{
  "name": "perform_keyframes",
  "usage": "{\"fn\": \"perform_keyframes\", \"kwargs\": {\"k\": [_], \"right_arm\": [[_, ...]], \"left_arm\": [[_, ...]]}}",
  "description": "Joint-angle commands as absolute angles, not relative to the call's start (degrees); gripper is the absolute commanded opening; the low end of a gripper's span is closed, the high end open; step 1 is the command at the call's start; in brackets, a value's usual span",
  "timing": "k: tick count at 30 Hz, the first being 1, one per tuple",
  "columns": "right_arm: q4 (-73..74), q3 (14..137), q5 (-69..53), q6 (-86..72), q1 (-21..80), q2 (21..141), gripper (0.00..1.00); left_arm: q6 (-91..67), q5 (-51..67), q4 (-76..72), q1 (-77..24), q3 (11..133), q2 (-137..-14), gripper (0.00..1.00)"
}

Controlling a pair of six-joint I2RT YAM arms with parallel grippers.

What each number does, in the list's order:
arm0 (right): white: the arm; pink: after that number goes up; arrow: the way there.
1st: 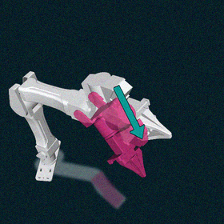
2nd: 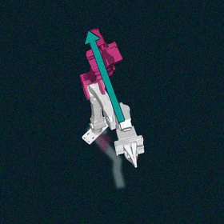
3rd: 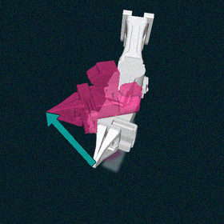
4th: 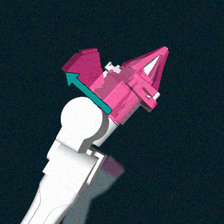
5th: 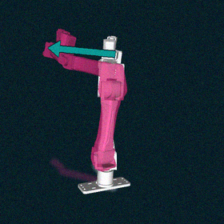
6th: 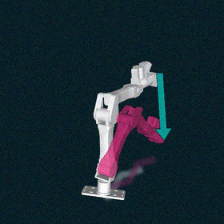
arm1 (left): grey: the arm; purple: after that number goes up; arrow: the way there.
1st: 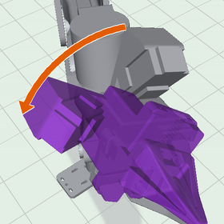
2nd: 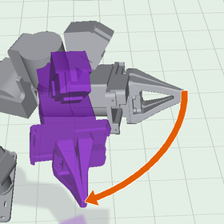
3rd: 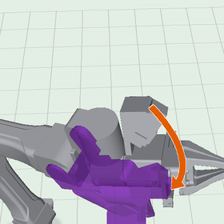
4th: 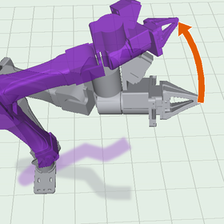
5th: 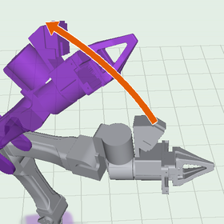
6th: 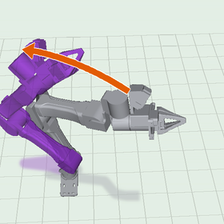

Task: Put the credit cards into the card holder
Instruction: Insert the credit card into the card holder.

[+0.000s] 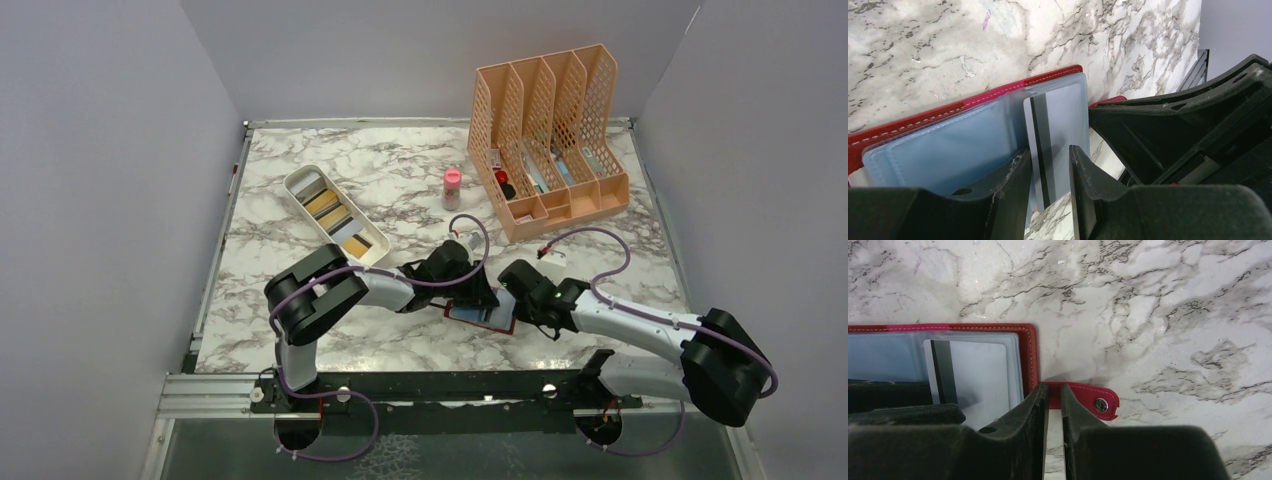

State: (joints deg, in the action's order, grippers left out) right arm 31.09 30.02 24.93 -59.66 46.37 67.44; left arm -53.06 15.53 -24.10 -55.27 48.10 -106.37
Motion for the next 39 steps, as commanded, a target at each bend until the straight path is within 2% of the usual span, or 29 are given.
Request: {"fn": "perform_keyframes", "kwargs": {"k": [1,23,39], "right_arm": [[24.27,29.53,23.31,-59.31,46.32,66.27,0.19],[26.69,28.62,24.40,-59.52,46.32,65.08,0.19],[22.69,28.65,22.41,-59.15,46.25,68.90,0.19]], "left_arm": [[-51.76,11.90,-22.46,-56.62,47.72,-105.11,0.36],[-46.03,5.38,-12.63,-56.60,49.54,-100.15,0.38],[-47.29,10.31,-16.53,-56.95,49.48,-103.19,0.39]]}}
